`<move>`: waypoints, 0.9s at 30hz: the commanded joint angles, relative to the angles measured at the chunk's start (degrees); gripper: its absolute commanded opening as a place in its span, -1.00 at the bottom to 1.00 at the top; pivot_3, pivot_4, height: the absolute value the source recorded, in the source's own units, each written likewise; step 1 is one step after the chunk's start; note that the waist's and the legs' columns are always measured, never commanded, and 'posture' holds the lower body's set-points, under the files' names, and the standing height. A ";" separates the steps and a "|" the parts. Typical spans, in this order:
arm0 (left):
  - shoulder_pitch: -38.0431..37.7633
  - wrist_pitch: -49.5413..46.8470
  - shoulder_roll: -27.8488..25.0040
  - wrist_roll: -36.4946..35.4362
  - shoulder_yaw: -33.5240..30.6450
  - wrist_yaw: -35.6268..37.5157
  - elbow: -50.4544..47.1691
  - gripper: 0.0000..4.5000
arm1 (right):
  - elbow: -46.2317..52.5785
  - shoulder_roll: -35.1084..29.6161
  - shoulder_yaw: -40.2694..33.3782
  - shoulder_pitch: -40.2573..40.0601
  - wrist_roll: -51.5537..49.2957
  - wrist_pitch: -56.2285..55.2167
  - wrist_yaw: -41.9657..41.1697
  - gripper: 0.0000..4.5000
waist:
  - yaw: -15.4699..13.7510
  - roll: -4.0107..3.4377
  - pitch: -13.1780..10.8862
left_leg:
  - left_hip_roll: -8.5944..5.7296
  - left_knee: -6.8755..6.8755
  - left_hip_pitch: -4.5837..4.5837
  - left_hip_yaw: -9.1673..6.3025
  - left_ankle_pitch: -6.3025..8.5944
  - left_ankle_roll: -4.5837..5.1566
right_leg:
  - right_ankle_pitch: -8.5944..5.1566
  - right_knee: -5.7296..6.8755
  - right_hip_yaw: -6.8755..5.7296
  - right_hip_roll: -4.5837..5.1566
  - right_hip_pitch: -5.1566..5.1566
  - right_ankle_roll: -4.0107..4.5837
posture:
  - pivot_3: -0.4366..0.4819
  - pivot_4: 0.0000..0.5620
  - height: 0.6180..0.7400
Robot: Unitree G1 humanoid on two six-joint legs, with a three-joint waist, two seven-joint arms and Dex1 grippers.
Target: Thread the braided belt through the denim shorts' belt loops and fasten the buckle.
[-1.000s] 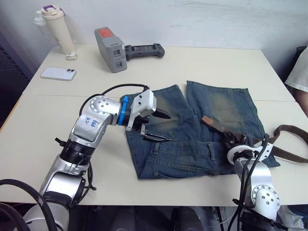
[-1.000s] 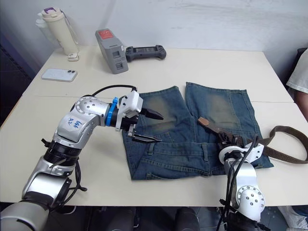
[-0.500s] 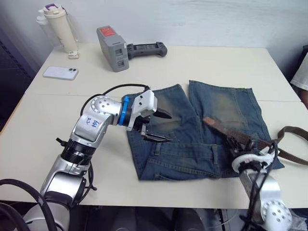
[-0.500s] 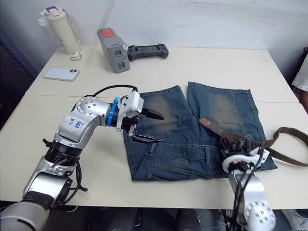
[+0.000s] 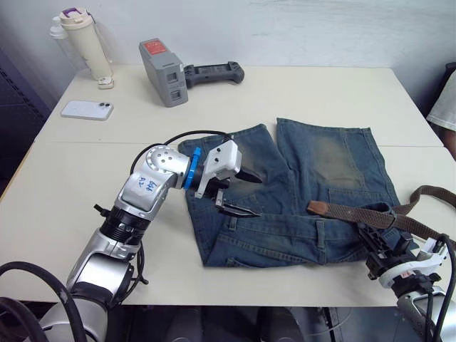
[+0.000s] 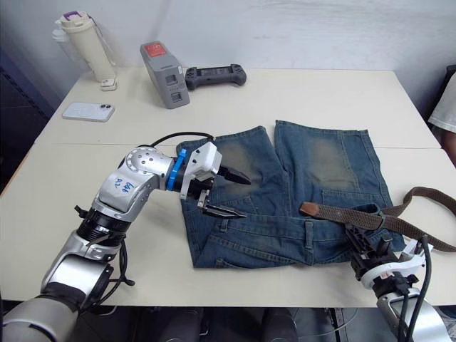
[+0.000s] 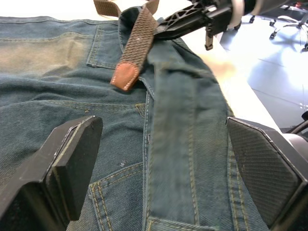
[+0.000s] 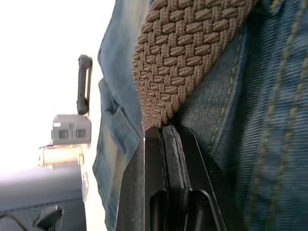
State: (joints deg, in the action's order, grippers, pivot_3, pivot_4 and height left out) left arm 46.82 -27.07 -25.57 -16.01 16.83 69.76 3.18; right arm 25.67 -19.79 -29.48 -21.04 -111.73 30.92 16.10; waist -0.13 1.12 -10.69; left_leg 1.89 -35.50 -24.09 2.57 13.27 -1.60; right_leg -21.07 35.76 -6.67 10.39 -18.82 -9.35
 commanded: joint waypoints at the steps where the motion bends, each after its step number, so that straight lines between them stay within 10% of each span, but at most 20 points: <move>1: 0.59 -0.02 -0.03 -0.46 -0.44 -0.08 -2.09 1.00 | 0.66 1.52 0.99 3.93 -0.47 -2.61 0.25 -0.98 | 0.10 -0.02 -0.01 | -0.01 -0.06 -0.01 0.01 0.00 -0.01 | 0.00 0.02 0.02 0.00 0.00 0.00 | -0.05 -0.47 1.00; 27: -0.69 -2.25 -0.46 -0.77 -0.59 -0.76 -3.81 1.00 | -8.59 -7.58 -12.49 -12.64 -1.27 17.40 -23.56 -0.98 | -1.38 -0.07 -0.01 | -0.02 -0.02 -0.02 0.10 0.05 0.08 | 0.00 -0.09 0.07 0.01 -0.01 0.00 | -0.05 -0.47 1.00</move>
State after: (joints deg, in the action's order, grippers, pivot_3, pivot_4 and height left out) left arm 46.46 -28.97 -25.74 -16.04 16.88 69.42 2.25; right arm 18.13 -26.51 -39.33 -32.86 -112.00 48.10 -7.47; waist -1.51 1.06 -10.71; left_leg 1.86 -35.52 -24.12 2.68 13.33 -1.52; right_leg -21.07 35.68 -6.60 10.41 -18.82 -9.36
